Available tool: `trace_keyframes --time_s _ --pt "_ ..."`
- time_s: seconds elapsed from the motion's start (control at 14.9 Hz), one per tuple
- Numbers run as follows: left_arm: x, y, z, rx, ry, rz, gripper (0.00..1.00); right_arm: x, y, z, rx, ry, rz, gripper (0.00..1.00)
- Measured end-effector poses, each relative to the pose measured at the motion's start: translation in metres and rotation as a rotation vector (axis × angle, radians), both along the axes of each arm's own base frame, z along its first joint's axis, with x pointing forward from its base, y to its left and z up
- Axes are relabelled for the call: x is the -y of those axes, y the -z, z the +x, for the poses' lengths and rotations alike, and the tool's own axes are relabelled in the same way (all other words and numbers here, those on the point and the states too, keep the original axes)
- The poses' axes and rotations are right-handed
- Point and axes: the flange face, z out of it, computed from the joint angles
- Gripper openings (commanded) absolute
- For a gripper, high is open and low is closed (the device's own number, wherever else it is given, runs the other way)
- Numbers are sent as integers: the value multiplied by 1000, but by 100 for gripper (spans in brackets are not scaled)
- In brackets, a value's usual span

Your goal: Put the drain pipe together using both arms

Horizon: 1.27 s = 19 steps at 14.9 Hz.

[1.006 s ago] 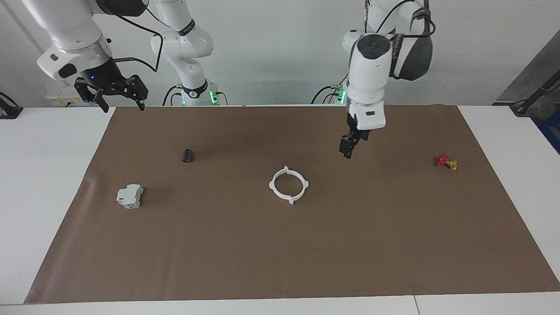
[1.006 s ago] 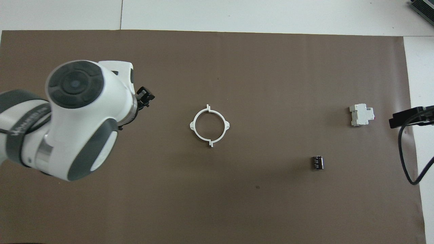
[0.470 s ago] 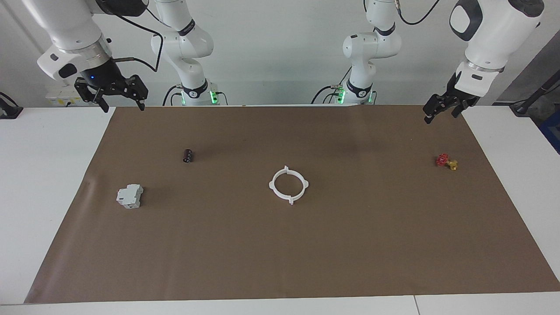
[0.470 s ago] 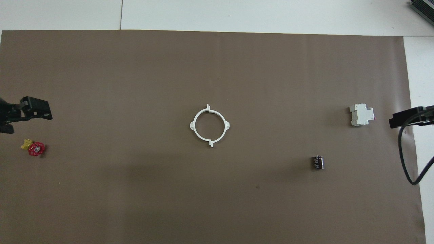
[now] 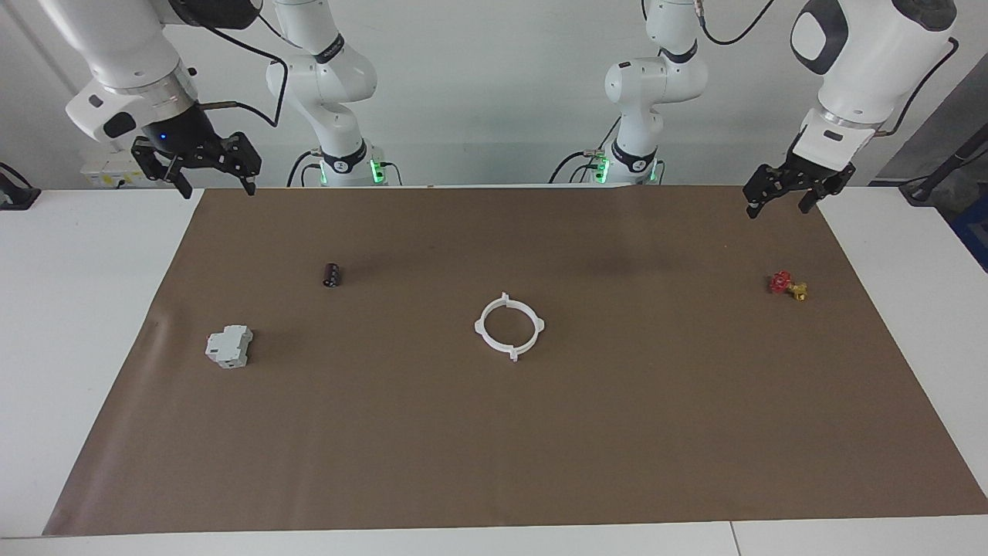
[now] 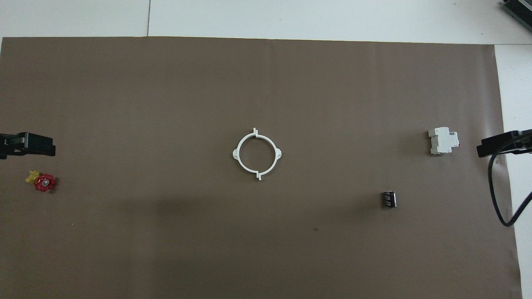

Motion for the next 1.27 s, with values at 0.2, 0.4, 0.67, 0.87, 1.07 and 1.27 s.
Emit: trace_keyframes --time_s 0.2,0.4,0.67,0.87,1.07,1.27 --pt "-4 20 12 -51 -6 -4 100 0 0 0 0 0 0 100" --pt "-13 4 11 -73 -17 -9 100 0 0 0 0 0 0 100" --pt "22 -11 11 -48 36 -7 100 0 0 0 0 0 0 100" --pt "28 -14 11 -42 47 -6 100 0 0 0 0 0 0 100" --pt "29 -15 10 -38 48 -6 100 0 0 0 0 0 0 100" --pt "28 -16 10 -37 46 -7 100 0 0 0 0 0 0 100"
